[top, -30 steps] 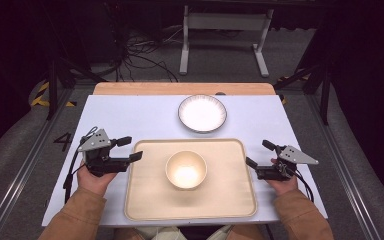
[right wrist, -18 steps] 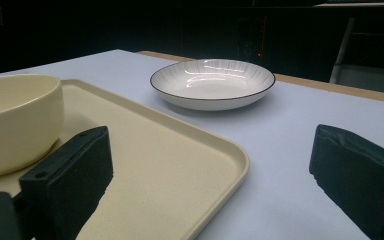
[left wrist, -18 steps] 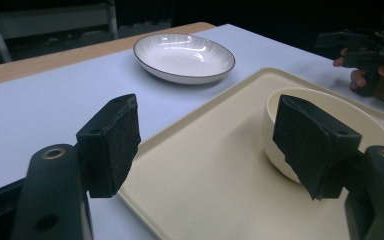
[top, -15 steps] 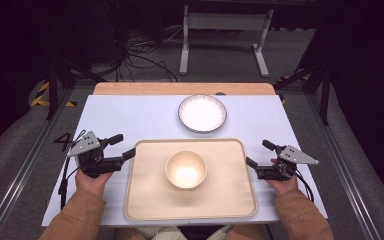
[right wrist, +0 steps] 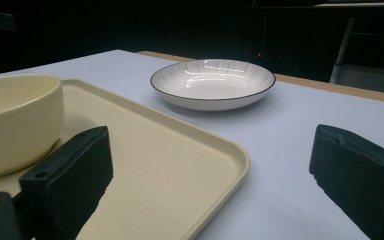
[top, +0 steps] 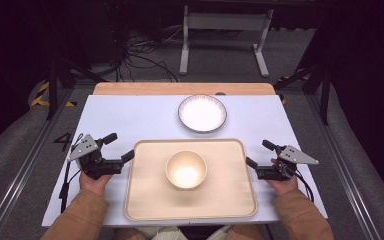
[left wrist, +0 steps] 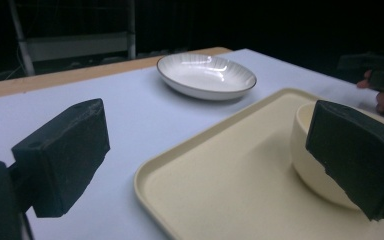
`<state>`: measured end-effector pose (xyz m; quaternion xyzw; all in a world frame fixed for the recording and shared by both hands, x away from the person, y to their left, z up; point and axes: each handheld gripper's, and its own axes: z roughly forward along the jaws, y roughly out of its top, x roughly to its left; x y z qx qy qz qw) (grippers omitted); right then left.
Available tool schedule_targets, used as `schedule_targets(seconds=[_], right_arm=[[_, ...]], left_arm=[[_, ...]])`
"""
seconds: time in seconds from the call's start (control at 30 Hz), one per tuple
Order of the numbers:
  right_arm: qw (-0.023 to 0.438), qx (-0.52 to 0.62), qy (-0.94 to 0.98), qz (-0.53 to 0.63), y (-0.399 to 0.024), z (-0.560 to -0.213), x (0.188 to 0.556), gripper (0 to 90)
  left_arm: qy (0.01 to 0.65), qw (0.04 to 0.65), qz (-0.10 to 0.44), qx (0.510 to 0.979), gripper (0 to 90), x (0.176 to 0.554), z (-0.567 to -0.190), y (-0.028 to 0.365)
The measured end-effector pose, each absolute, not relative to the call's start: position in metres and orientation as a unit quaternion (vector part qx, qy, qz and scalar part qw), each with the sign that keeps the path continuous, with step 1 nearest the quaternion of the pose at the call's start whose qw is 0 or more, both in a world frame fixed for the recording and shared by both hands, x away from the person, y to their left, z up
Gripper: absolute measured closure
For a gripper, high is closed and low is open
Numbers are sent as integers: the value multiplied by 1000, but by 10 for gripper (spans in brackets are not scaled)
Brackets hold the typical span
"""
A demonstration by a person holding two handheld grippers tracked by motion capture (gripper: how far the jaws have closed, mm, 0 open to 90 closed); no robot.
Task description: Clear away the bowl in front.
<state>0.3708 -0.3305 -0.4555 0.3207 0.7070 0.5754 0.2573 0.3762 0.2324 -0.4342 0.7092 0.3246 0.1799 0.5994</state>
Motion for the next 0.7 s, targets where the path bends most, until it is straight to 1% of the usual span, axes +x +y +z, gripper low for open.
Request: schedule_targets(seconds=[0.1, 0.27, 0.4, 0.7], right_arm=[[257, 320, 707, 576, -331, -455, 371, 40], [258, 321, 707, 575, -331, -455, 371, 40], [258, 323, 706, 575, -331, -456, 371, 38], [259, 322, 706, 575, -330, -456, 371, 38]], left_arm=[[324, 600, 164, 713, 53, 378, -440, 235], [323, 588, 164, 723, 45, 373, -450, 234], [325, 579, 145, 733, 48, 369, -456, 233], [323, 574, 141, 739, 46, 369, -457, 232]])
